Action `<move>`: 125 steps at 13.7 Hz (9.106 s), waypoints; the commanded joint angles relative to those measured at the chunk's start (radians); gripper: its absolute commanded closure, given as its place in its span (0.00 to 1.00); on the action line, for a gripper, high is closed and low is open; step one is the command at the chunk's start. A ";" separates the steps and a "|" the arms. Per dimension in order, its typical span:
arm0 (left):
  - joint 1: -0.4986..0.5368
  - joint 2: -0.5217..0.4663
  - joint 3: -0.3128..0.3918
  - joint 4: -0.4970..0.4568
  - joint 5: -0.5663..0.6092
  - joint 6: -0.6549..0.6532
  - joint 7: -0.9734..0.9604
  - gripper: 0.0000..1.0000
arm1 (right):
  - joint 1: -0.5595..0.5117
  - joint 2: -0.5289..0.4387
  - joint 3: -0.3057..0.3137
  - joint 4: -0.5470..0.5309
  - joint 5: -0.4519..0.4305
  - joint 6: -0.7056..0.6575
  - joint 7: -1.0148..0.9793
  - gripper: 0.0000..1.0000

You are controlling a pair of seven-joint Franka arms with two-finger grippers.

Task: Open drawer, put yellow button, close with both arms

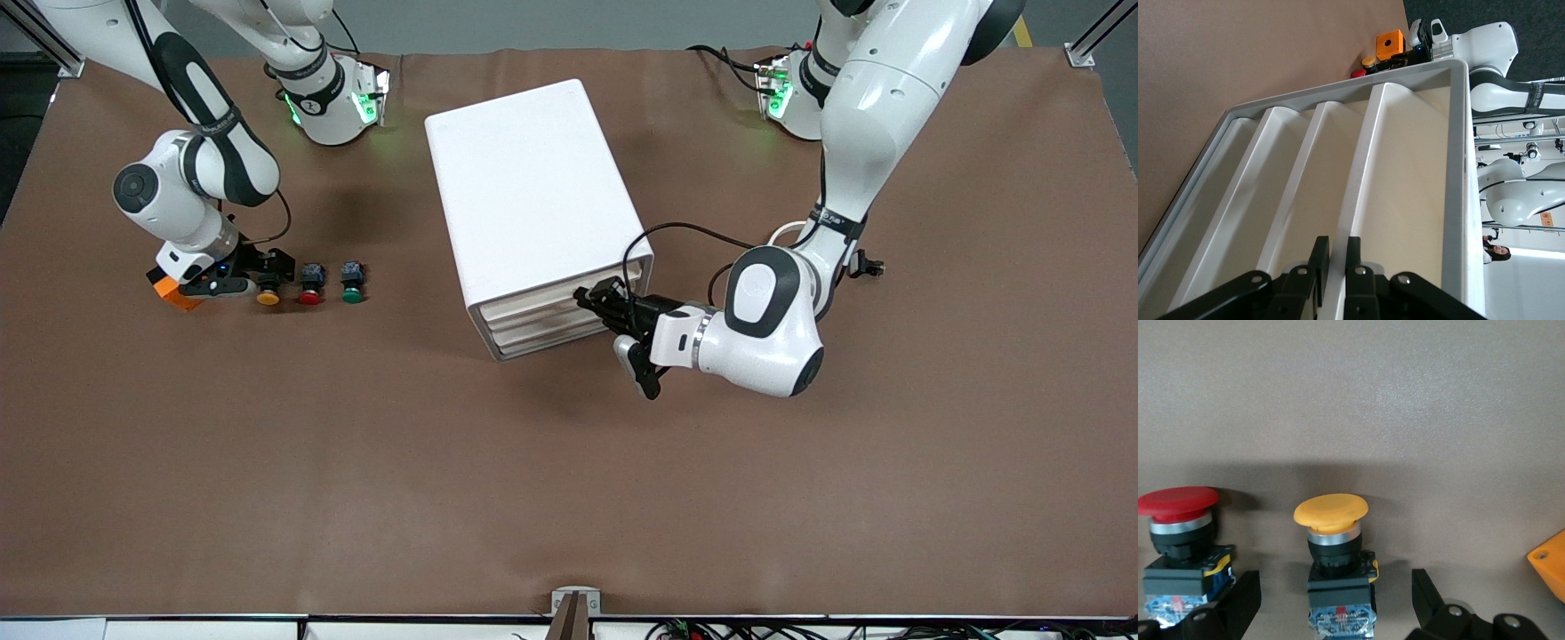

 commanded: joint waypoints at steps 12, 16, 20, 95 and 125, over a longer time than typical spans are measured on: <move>0.016 0.005 0.058 0.025 0.010 0.037 -0.001 1.00 | 0.008 -0.111 -0.001 0.065 0.001 -0.256 0.019 1.00; 0.027 0.003 0.091 0.064 0.006 0.082 0.010 1.00 | 0.017 -0.160 0.001 0.267 0.051 -0.625 0.021 1.00; 0.065 0.005 0.092 0.091 0.006 0.128 0.032 1.00 | 0.093 -0.156 -0.001 0.558 0.137 -0.987 0.227 1.00; 0.288 -0.678 0.164 -0.044 1.055 -0.222 -0.607 0.00 | 0.661 0.576 0.079 2.027 0.139 -1.417 1.886 0.00; 0.299 -0.678 0.163 -0.047 1.041 -0.222 -0.626 0.00 | 0.243 0.360 0.051 1.937 -0.156 -1.861 0.374 0.00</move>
